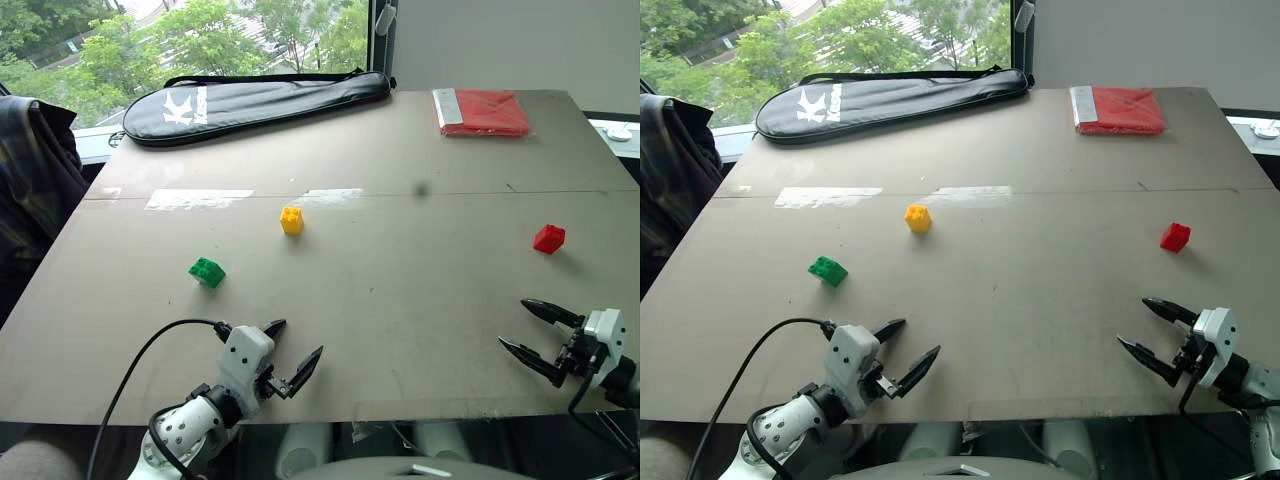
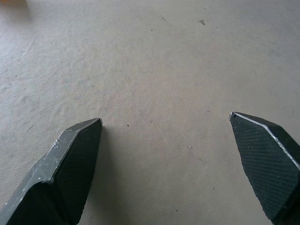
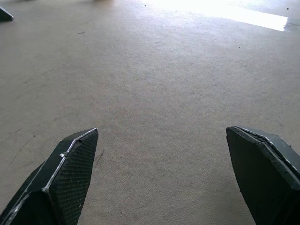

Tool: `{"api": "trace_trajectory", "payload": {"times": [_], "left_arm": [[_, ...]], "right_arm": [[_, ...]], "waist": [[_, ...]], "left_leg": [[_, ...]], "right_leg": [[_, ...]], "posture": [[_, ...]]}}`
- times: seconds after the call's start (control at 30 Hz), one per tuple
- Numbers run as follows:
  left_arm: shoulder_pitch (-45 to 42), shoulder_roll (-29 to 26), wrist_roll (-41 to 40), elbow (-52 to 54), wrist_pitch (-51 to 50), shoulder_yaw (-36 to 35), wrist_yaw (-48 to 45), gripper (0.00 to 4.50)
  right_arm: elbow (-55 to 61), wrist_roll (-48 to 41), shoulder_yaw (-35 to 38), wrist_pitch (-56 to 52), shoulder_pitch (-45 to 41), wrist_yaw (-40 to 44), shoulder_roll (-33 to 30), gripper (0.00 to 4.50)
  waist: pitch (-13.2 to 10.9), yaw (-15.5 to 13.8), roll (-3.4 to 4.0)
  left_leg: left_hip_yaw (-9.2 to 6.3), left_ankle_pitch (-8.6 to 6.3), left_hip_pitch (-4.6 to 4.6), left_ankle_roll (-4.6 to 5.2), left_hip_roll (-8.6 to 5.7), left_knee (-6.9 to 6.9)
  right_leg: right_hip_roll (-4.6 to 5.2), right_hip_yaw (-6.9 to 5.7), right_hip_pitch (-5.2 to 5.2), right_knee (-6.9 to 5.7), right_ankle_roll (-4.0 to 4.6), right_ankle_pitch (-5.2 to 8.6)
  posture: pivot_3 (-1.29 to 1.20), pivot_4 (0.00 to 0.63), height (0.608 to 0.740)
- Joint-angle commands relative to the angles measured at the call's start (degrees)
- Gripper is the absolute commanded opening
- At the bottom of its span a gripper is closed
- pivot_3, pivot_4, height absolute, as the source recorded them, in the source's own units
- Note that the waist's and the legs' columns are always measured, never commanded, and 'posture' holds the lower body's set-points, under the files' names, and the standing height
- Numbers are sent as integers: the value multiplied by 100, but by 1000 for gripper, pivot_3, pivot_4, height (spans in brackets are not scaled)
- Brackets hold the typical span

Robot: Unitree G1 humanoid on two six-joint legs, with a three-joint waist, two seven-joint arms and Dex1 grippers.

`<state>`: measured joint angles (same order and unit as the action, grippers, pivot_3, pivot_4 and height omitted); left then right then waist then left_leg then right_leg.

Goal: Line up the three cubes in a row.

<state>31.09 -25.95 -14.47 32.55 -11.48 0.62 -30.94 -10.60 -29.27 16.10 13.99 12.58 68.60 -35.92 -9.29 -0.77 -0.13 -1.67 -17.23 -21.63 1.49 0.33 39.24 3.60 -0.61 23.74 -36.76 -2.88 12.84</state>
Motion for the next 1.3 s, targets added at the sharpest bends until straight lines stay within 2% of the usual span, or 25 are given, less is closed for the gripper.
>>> {"api": "trace_trajectory", "payload": {"times": [0.03, 1.3], "left_arm": [[-92, -6, 1, 23, 28, 92, -62, 4459], [-880, -215, 3, -727, 286, 116, -654, 4459]], "right_arm": [[33, -3, 204, 122, 19, -22, -46, 4500], [386, 235, 128, 343, 317, -605, 306, 4500]], "waist": [[0, 0, 0], [3, -3, 7]], "left_leg": [[0, 0, 0, 0, 0, 0], [3, 1, 6, 0, -1, 3]], "right_leg": [[0, 0, 0, 0, 0, 0], [-2, 4, -2, -7, 6, -4]], "posture": [[0, 150, 707], [0, 150, 707]]}}
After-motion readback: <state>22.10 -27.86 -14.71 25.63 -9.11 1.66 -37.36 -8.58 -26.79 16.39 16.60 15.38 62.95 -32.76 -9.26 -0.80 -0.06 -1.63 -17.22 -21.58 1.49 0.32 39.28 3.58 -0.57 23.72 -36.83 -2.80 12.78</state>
